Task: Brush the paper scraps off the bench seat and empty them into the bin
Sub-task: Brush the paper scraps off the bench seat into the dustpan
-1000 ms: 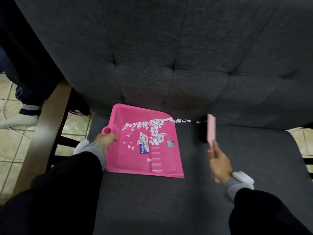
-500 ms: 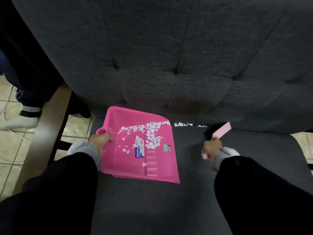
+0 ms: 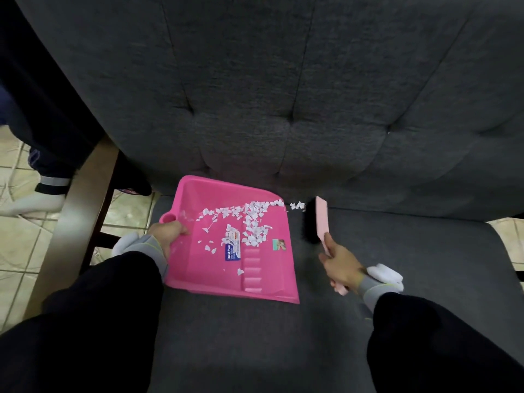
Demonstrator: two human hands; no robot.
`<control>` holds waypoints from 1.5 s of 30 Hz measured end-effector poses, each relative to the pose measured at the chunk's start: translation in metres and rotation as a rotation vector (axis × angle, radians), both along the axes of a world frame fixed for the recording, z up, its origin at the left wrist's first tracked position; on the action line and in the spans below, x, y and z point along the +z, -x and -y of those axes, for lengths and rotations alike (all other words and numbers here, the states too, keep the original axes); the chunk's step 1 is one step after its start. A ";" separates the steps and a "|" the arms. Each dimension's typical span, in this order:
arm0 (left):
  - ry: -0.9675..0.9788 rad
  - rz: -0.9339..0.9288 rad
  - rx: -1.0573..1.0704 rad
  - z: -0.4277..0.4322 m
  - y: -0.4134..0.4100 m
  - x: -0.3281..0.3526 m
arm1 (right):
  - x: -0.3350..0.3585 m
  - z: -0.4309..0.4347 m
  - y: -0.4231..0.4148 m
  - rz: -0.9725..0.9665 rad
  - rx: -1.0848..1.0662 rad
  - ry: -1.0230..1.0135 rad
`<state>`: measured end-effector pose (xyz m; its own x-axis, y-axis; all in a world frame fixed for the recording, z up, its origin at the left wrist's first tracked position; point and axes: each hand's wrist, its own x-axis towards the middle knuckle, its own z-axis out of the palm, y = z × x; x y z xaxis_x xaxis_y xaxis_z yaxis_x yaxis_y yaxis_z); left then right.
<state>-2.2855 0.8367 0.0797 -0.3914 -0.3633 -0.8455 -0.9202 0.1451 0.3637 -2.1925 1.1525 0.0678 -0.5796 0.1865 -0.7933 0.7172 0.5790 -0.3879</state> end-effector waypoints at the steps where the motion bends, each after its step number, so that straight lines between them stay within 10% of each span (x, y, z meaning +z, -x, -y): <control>1: -0.005 0.005 -0.007 0.001 -0.001 0.000 | 0.008 -0.004 -0.003 0.006 0.036 0.032; 12: -0.018 -0.014 -0.016 0.008 -0.007 -0.009 | -0.001 -0.031 -0.021 -0.139 0.143 -0.263; 21: -0.042 -0.010 -0.036 0.014 -0.009 -0.014 | 0.001 0.015 -0.050 -0.200 0.279 0.054; 28: -0.038 -0.018 -0.049 0.014 -0.012 -0.012 | -0.004 -0.012 -0.042 -0.231 -0.033 -0.126; 36: -0.028 -0.030 -0.061 0.013 -0.015 -0.014 | 0.004 0.050 -0.047 -0.218 0.286 0.028; 45: -0.034 -0.031 -0.046 0.011 -0.019 -0.004 | 0.001 0.020 -0.024 -0.195 -0.153 -0.263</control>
